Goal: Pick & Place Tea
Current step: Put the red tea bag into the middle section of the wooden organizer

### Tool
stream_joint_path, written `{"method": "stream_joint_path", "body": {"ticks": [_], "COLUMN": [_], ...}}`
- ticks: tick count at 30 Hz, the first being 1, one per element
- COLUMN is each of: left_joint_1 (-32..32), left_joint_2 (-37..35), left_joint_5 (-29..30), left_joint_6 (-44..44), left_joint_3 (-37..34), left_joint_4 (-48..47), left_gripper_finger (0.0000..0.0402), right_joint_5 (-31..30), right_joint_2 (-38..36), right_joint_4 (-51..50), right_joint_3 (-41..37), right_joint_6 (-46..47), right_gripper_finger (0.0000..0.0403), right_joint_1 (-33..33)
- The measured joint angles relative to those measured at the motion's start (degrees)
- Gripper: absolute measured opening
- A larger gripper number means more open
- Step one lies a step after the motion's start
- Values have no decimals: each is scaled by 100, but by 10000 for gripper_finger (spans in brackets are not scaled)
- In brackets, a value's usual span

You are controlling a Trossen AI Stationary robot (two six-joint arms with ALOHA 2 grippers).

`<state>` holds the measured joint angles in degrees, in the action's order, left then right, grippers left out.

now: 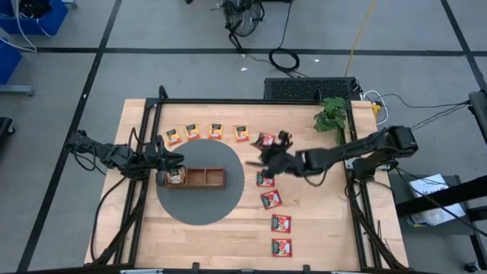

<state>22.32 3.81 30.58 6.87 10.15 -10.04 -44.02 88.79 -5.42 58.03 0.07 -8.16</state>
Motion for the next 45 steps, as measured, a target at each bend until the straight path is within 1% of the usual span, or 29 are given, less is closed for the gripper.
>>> {"method": "stream_joint_path", "body": {"ticks": [3, 5, 7, 10, 14, 18, 20, 23, 29, 35, 37, 39, 41, 45], "left_joint_1": [0, 1, 1, 1, 1, -1, -4, -6, -6, -6, -7, -32, -96, -334], "left_joint_2": [3, 1, -2, 0, 0, 2, -2, -1, 0, 0, 36, 203, 470, 1424], "left_joint_5": [0, 3, 5, 5, 5, 5, 57, 62, 62, 122, 280, 531, 632, 606], "left_joint_6": [64, 183, 201, 211, 213, 221, 244, 244, 242, 36, -35, 92, 387, 638], "left_joint_3": [0, 1, 2, 2, 2, 0, 2, 2, 2, 2, 2, 2, 2, 2], "left_joint_4": [110, 505, 811, 1128, 1251, 1430, 1668, 1804, 1768, 1764, 1770, 1773, 1792, 2331], "left_gripper_finger": [47, 47, 47, 47, 47, 47, 47, 47, 47, 47, 47, 47, 47, 47], "right_joint_5": [-91, -91, -93, -93, -52, 518, 662, 659, 661, 677, 678, 678, 726, 993], "right_joint_2": [255, 446, 676, 905, 1064, 1243, 1329, 1426, 1430, 1430, 1430, 1429, 1428, 1428], "right_joint_4": [1063, 1853, 2426, 2791, 3238, 3795, 3901, 3894, 3857, 3856, 3861, 3861, 3861, 3865], "right_joint_3": [-123, -209, -271, -280, -280, -243, -187, -149, -141, -141, -141, -141, -141, -141], "right_joint_6": [-343, -636, -984, -1255, -1346, -1543, -1667, -1870, -1922, -1922, -1922, -1922, -1922, -1791], "right_gripper_finger": [30, 30, 30, 30, 30, 30, 30, 30, 30, 30, 30, 30, 30, 30], "right_joint_1": [-221, -289, -328, -357, -359, -344, -344, -346, -247, -219, -219, -217, -202, -151]}}
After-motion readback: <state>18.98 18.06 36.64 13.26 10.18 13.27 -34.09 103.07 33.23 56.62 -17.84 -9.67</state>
